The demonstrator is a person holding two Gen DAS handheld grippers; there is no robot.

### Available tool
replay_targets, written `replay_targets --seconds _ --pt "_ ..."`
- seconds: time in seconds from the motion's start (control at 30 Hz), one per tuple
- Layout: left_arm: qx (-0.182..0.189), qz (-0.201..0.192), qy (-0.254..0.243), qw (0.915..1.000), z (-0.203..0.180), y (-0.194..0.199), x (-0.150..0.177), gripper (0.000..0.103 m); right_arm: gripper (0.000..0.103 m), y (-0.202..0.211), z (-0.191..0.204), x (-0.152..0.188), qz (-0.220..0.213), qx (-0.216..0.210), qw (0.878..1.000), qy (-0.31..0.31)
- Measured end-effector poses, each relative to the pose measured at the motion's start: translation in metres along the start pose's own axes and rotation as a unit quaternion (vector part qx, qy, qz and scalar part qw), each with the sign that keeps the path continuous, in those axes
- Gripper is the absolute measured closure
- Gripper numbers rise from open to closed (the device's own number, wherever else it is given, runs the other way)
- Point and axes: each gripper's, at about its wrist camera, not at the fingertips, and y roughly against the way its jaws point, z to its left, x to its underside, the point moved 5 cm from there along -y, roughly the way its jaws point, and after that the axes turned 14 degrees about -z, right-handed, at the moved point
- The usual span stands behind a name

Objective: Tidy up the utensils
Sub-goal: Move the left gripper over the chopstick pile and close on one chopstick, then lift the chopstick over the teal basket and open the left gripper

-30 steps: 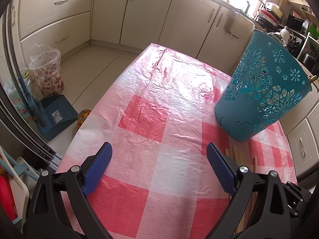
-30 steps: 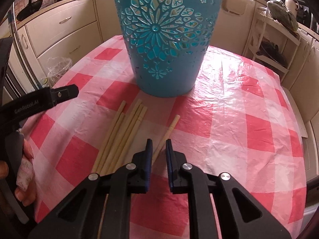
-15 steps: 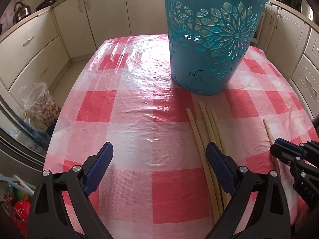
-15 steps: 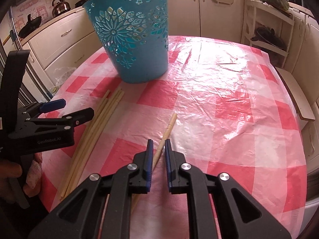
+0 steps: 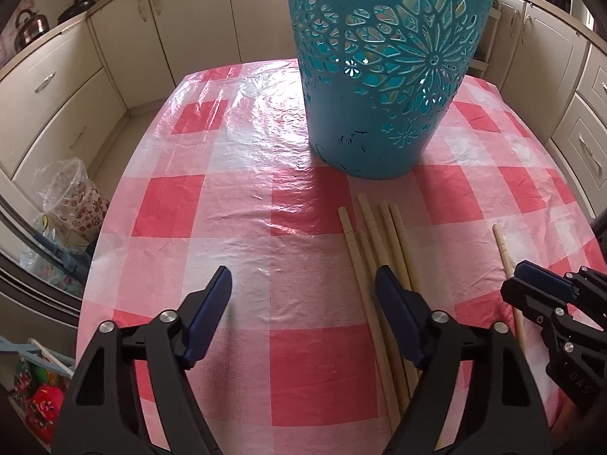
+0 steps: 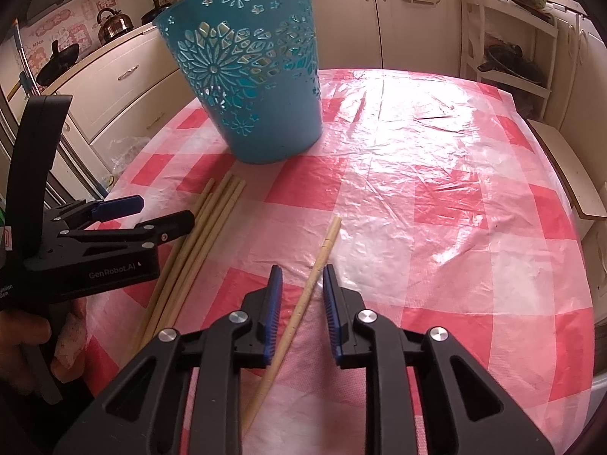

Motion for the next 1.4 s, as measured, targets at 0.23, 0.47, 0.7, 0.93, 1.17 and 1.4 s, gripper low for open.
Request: replay_targets --seconds 0.23,0.47,0.7,0.93,1.17,1.4 --pt "0.004 0.007 -0.004 1.0 0.002 -0.001 0.007 0.043 0.081 0.0 -0.002 -0.001 -0.001 0.001 1.0 -0.003" --pt "0.076 0.002 -0.044 0.9961 -0.02 0.0 0.001 0.095 0.081 -0.001 -0.003 -0.001 -0.002 0.002 1.0 -0.005" --pt "0.069 0.02 -0.035 0.9968 -0.007 0.001 0.0 0.084 0.081 -0.001 -0.003 -0.001 -0.001 0.002 1.0 -0.006" --pt "0.049 0.0 -0.054 0.9974 -0.014 0.001 -0.003 0.098 0.08 -0.002 -0.004 -0.001 -0.003 0.0 1.0 -0.009" --pt "0.03 -0.038 -0.039 0.9981 0.003 0.03 -0.011 0.098 0.075 -0.002 -0.002 -0.001 -0.003 -0.004 1.0 0.001" --pt "0.029 -0.088 -0.016 0.9956 0.017 0.065 -0.037 0.098 0.074 -0.003 -0.001 -0.001 -0.004 -0.004 1.0 0.002"
